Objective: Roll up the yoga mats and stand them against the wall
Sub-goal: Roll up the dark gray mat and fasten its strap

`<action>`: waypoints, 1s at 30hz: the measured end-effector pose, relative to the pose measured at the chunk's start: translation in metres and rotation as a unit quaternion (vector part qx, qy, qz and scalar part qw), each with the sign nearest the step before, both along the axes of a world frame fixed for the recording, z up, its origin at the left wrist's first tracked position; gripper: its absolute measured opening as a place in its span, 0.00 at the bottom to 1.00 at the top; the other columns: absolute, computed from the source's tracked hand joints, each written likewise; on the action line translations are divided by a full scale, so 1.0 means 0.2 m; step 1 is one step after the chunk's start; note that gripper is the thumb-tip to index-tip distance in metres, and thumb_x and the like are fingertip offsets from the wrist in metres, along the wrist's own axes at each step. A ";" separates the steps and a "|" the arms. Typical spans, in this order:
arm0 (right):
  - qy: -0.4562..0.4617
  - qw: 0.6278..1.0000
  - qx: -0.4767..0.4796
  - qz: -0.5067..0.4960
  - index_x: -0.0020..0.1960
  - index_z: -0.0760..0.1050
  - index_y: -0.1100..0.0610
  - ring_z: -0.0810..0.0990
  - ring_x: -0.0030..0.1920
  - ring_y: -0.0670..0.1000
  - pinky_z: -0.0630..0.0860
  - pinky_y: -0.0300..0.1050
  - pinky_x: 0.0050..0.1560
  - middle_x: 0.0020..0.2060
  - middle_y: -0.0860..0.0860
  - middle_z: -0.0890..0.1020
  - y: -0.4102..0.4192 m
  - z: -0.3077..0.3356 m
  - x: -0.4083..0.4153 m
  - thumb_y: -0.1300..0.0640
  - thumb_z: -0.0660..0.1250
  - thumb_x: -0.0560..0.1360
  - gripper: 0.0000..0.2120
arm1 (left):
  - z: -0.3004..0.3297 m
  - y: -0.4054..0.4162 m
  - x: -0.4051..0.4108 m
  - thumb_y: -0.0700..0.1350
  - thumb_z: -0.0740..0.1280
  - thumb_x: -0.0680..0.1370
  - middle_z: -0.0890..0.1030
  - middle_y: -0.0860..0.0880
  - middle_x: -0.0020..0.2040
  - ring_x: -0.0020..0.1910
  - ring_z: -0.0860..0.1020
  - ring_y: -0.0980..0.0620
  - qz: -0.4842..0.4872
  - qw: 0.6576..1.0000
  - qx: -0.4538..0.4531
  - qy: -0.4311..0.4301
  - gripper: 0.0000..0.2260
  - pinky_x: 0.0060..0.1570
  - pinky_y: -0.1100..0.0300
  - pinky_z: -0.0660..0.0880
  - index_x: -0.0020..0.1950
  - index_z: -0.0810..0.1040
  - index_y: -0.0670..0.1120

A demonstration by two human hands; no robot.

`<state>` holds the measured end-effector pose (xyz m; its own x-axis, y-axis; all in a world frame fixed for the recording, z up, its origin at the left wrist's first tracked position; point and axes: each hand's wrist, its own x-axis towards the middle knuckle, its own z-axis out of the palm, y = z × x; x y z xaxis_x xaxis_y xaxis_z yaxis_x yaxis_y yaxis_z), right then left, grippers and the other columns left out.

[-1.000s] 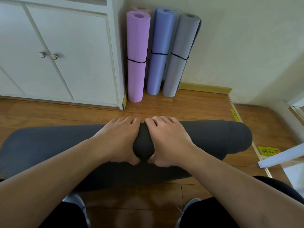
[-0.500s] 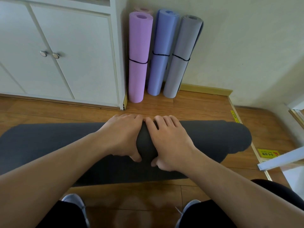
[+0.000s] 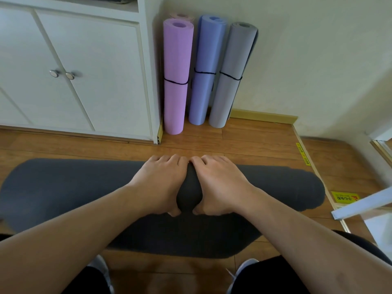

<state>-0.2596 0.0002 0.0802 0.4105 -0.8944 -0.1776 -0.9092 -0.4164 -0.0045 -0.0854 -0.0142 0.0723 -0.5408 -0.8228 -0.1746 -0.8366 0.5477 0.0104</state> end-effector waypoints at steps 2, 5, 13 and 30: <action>0.003 1.000 -0.021 0.008 0.81 0.55 0.53 0.69 0.73 0.57 0.65 0.55 0.78 0.72 0.53 0.70 0.03 0.01 0.00 0.36 0.82 0.63 0.58 | 0.03 -0.03 0.01 0.67 0.82 0.60 0.75 0.56 0.64 0.61 0.74 0.53 0.002 1.000 0.017 0.009 0.46 0.66 0.52 0.73 0.72 0.66 0.54; 0.046 0.997 -0.055 0.016 0.84 0.42 0.54 0.58 0.79 0.62 0.54 0.61 0.83 0.78 0.58 0.58 0.07 0.03 0.03 0.35 0.83 0.62 0.68 | 0.08 -0.07 0.02 0.69 0.81 0.59 0.74 0.59 0.58 0.53 0.72 0.56 0.016 0.997 0.068 0.024 0.44 0.58 0.56 0.75 0.69 0.67 0.56; 0.033 0.998 -0.047 0.033 0.79 0.55 0.54 0.72 0.70 0.58 0.69 0.58 0.74 0.70 0.55 0.72 0.04 -0.01 0.04 0.31 0.81 0.62 0.59 | 0.13 -0.08 0.04 0.70 0.80 0.60 0.75 0.60 0.59 0.57 0.74 0.55 0.034 0.989 0.142 0.013 0.43 0.60 0.52 0.77 0.69 0.67 0.59; 0.017 1.000 -0.018 0.003 0.84 0.40 0.53 0.63 0.76 0.60 0.60 0.58 0.81 0.75 0.57 0.62 0.05 0.02 0.02 0.34 0.83 0.62 0.69 | 0.03 -0.05 0.00 0.69 0.81 0.60 0.74 0.54 0.68 0.64 0.73 0.51 -0.023 0.999 0.020 0.010 0.50 0.70 0.52 0.71 0.75 0.65 0.52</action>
